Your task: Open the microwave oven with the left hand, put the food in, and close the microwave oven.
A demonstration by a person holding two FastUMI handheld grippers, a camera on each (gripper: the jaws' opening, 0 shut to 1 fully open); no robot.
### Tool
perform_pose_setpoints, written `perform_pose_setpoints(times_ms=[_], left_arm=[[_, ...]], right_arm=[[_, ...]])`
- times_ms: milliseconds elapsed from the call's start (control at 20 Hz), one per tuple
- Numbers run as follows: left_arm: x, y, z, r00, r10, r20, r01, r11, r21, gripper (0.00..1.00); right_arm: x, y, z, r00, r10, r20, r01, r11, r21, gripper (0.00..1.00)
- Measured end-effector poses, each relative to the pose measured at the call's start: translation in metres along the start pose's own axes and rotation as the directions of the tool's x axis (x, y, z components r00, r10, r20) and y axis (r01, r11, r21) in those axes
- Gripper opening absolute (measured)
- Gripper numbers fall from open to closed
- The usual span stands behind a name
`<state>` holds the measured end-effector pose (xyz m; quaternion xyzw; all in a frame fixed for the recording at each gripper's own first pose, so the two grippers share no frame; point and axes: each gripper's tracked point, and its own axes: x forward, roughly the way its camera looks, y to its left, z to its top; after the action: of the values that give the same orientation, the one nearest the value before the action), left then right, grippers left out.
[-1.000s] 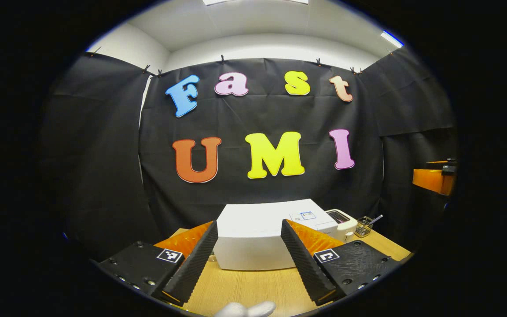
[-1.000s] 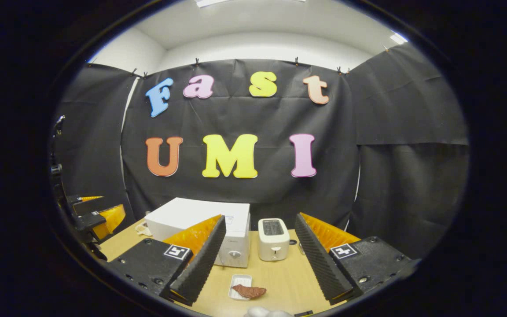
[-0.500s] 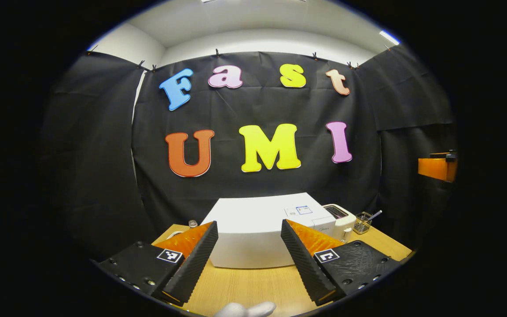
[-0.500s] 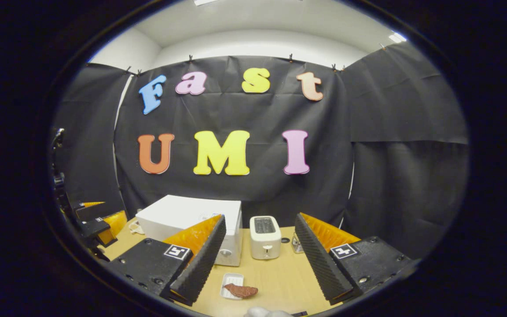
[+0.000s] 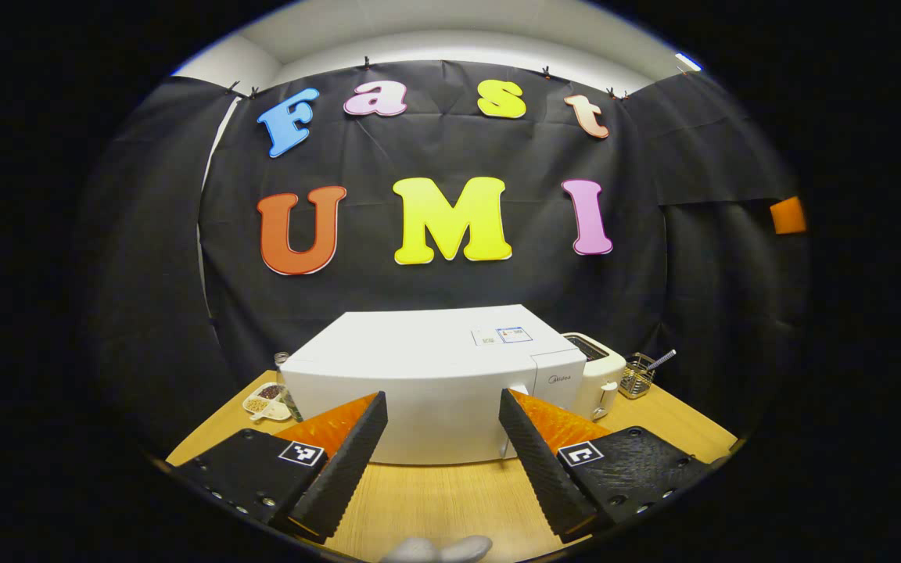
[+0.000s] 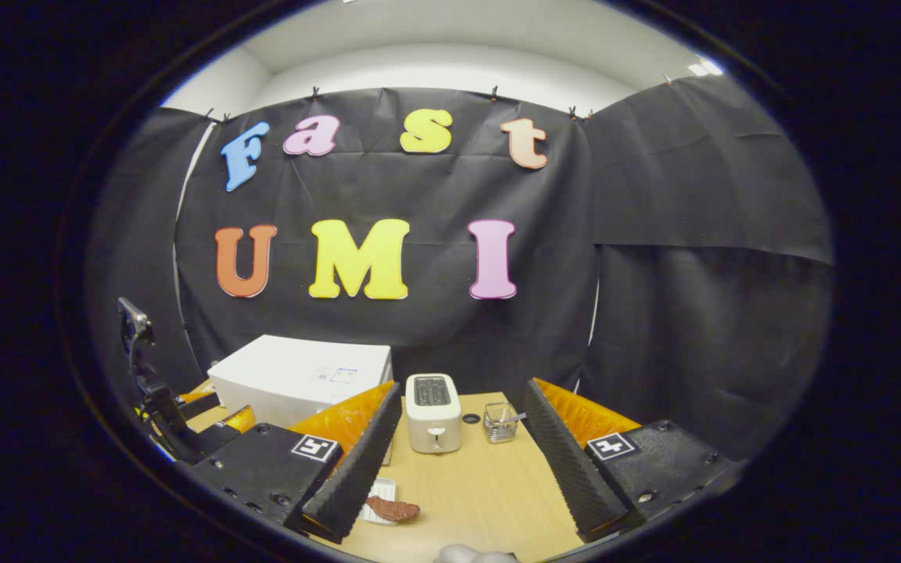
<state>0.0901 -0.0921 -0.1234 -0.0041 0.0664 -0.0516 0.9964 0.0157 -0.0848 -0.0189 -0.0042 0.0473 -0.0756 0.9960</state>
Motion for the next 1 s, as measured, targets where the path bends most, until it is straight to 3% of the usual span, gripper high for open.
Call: perform_pose_setpoints(times_ms=[50, 100, 300, 550, 600, 650, 700, 750, 800, 900, 950, 1000], left_arm=[[0.009, -0.007, -0.007, 1.0, -0.008, -0.004, 0.008, 1.0, 0.004, 0.93], [0.019, -0.013, -0.013, 1.0, -0.018, -0.01, 0.018, 1.0, 0.011, 0.93], [0.054, -0.041, -0.039, 0.998, -0.049, -0.025, 0.05, 0.998, 0.035, 0.93], [0.094, -0.07, -0.072, 0.994, -0.073, -0.084, 0.073, 0.997, -0.01, 0.94], [0.1, -0.072, -0.077, 0.993, -0.072, -0.095, 0.072, 0.997, -0.005, 0.87], [0.106, -0.076, -0.078, 0.993, -0.079, -0.093, 0.079, 0.997, -0.003, 0.95], [0.111, -0.078, -0.08, 0.993, -0.073, -0.095, 0.074, 0.997, 0.002, 0.95], [0.114, -0.079, -0.081, 0.993, -0.073, -0.098, 0.074, 0.997, 0.005, 0.85], [0.117, -0.078, -0.083, 0.993, -0.06, -0.1, 0.061, 0.998, 0.011, 0.93], [0.12, -0.083, -0.082, 0.993, -0.071, -0.093, 0.072, 0.997, 0.007, 0.8], [0.119, -0.077, -0.081, 0.995, -0.047, -0.093, 0.048, 0.999, 0.015, 0.66], [0.124, -0.077, -0.085, 0.994, -0.047, -0.098, 0.049, 0.999, 0.015, 0.59]], right_arm=[[0.0, -0.006, -0.003, 1.0, -0.013, -0.014, 0.013, 1.0, -0.011, 0.9], [0.0, -0.012, -0.005, 0.999, -0.027, -0.023, 0.027, 0.999, -0.02, 1.0], [0.003, -0.03, -0.008, 0.996, -0.07, -0.051, 0.068, 0.997, -0.033, 1.0], [0.008, -0.041, -0.015, 0.992, -0.098, -0.078, 0.094, 0.994, -0.054, 1.0], [0.01, -0.041, -0.017, 0.992, -0.097, -0.084, 0.092, 0.994, -0.056, 1.0], [0.011, -0.04, -0.019, 0.992, -0.091, -0.089, 0.086, 0.995, -0.057, 1.0], [0.013, -0.037, -0.019, 0.992, -0.079, -0.094, 0.074, 0.996, -0.057, 1.0], [0.015, -0.034, -0.019, 0.994, -0.064, -0.094, 0.059, 0.997, -0.058, 1.0], [0.017, -0.033, -0.021, 0.994, -0.062, -0.095, 0.056, 0.997, -0.058, 1.0], [0.021, -0.031, -0.023, 0.994, -0.046, -0.096, 0.041, 0.998, -0.051, 1.0], [0.022, -0.032, -0.023, 0.995, -0.042, -0.095, 0.038, 0.998, -0.05, 1.0], [0.023, -0.031, -0.023, 0.995, -0.039, -0.092, 0.035, 0.998, -0.048, 1.0]])
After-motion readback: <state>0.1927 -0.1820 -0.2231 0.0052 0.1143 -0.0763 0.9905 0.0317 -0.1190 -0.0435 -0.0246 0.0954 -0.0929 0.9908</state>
